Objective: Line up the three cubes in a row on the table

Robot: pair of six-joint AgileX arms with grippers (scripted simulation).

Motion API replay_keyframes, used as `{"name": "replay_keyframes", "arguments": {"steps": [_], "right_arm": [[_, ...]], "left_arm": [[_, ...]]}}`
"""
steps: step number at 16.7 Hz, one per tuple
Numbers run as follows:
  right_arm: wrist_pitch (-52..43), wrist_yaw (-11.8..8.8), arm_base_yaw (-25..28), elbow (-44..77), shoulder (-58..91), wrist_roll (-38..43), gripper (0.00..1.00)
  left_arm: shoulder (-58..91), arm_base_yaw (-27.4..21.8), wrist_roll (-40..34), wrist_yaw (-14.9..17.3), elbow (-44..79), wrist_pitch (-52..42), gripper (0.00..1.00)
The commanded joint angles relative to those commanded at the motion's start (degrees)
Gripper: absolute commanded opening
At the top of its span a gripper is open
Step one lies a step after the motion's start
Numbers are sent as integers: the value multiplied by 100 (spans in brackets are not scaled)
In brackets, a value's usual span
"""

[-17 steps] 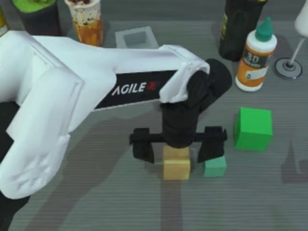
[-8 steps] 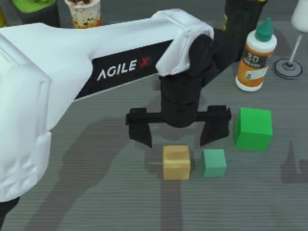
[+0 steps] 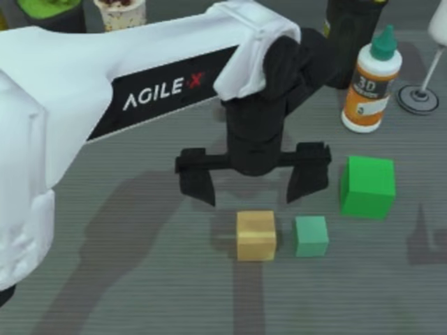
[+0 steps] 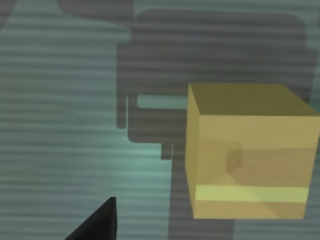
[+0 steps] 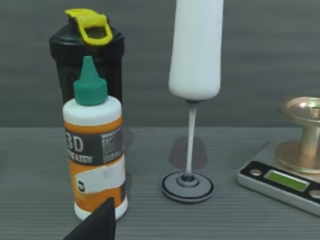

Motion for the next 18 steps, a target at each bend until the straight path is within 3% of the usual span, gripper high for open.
{"name": "replay_keyframes", "arguments": {"steps": [7,18], "right_arm": [[-1380,9,399,2045,2265,603,100],[-4842,10,1356,6633,8654,1970,100]], "left_arm": [[-2352,1036,641,-31,-2088,1332,100],[-8633,3445,2964,-17,-7530,4721,100]]}}
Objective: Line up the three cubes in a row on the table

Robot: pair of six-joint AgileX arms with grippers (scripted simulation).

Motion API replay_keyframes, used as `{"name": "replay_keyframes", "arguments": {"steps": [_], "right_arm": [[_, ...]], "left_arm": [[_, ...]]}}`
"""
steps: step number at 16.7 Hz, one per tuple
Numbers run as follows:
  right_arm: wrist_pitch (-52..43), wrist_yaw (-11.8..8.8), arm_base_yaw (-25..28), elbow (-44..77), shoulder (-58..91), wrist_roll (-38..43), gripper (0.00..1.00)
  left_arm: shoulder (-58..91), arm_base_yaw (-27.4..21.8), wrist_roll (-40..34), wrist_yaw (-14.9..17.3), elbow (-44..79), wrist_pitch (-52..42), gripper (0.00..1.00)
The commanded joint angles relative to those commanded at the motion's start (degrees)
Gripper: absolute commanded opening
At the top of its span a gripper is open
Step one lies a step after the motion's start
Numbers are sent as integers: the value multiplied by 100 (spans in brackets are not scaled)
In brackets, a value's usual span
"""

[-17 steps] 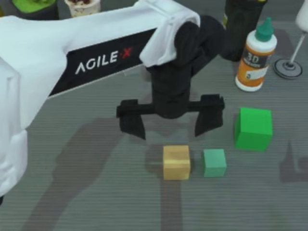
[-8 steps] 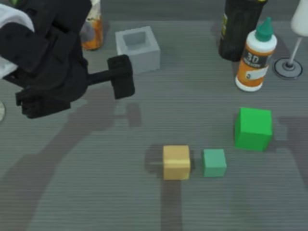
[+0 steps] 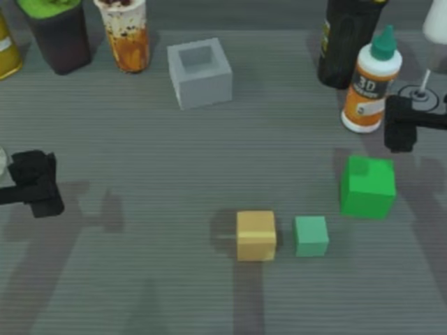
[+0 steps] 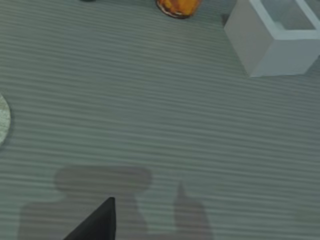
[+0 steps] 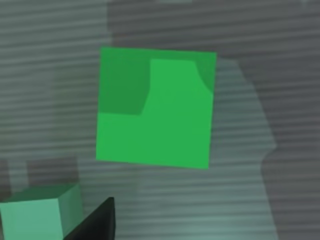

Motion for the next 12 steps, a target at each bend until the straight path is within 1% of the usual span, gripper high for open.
{"name": "replay_keyframes", "arguments": {"steps": [3,6,9,12], "right_arm": [[-734,-5,219,1055,1263,306,100],[-1263,-1,383,1910,2235,544,100],[-1572,8,481,2463,2833,694,100],[-1649,10,507,2602,2972,733,100]], "left_arm": [[-1596,526,665,24,-1235,847,100],[-2821,932,1227,46,-2170,1550,100],[-3534,1181,1591,68,-2735,2008,100],[-3709,1245,1687,76,-2881,2129,100]]}}
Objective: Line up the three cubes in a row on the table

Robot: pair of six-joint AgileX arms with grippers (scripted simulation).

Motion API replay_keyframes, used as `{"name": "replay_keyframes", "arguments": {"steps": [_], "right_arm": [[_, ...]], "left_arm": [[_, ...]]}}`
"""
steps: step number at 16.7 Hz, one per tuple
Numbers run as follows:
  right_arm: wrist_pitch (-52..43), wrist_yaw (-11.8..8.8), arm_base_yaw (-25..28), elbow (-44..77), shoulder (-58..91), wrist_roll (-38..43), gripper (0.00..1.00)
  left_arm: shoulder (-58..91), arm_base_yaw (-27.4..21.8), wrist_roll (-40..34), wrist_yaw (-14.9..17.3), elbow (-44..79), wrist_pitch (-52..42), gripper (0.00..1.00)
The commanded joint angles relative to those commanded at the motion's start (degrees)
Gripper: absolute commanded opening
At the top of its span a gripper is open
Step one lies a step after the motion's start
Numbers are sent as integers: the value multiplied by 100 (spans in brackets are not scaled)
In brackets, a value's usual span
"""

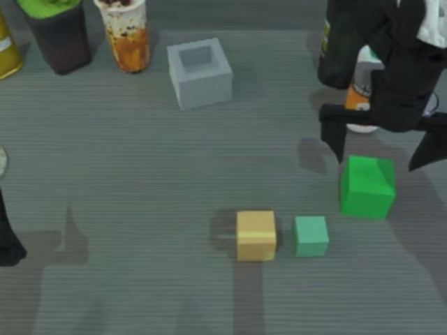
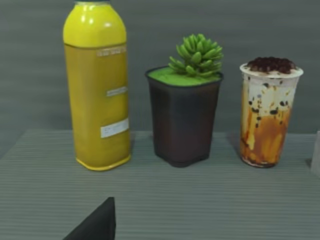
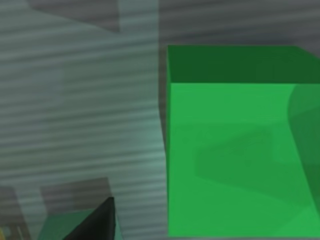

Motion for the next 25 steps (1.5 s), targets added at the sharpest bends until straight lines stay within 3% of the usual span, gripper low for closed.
{"name": "replay_keyframes", "arguments": {"steps": [6,13,18,25], "right_arm": [[97,0,-19,-75,37,-10,100],[1622,5,6,-1008,572,13,100],[1788,5,10,-1132,656,19,100],[1788,5,10,-1132,656,19,47]], "left_arm": [[0,0,0,0,0,0,100],[0,0,0,0,0,0,100],[0,0,0,0,0,0,100],[0,0,0,0,0,0,100]]}}
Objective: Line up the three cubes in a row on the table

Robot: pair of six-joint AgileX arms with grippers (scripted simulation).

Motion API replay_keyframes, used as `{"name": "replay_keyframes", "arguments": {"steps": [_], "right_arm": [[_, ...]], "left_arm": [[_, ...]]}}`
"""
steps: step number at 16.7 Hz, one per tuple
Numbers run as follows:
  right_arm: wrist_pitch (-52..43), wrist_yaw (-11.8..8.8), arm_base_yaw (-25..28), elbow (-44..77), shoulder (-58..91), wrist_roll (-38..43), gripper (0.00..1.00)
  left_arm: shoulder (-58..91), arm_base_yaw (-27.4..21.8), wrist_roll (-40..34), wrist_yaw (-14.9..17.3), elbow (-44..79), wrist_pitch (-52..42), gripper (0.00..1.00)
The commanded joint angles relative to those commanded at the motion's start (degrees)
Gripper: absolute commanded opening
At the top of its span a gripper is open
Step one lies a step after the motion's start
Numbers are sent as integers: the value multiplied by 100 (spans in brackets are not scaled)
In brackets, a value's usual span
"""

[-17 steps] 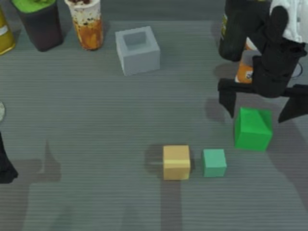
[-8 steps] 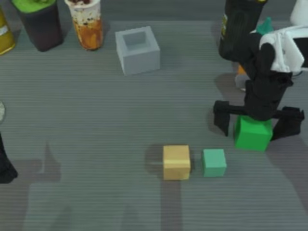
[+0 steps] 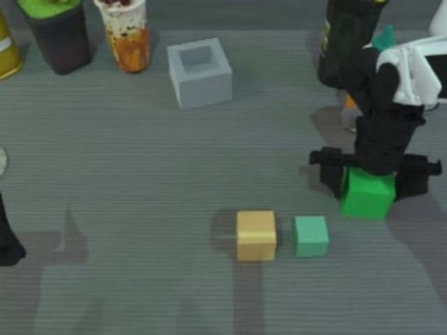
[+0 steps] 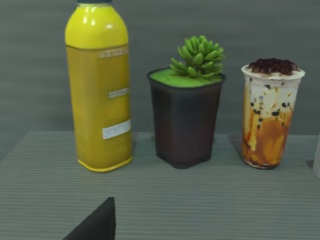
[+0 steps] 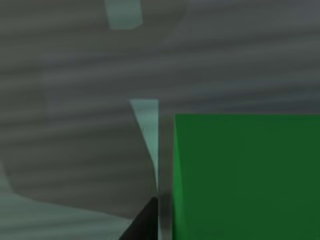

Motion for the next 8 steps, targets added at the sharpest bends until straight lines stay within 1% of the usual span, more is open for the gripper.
{"name": "replay_keyframes", "arguments": {"steps": [6,7,8], "right_arm": [[0,0,0,0,0,0,2],[0,0,0,0,0,0,0],[0,0,0,0,0,0,0]], "left_arm": [[0,0,0,0,0,0,100],[0,0,0,0,0,0,100],[0,0,0,0,0,0,100]]}}
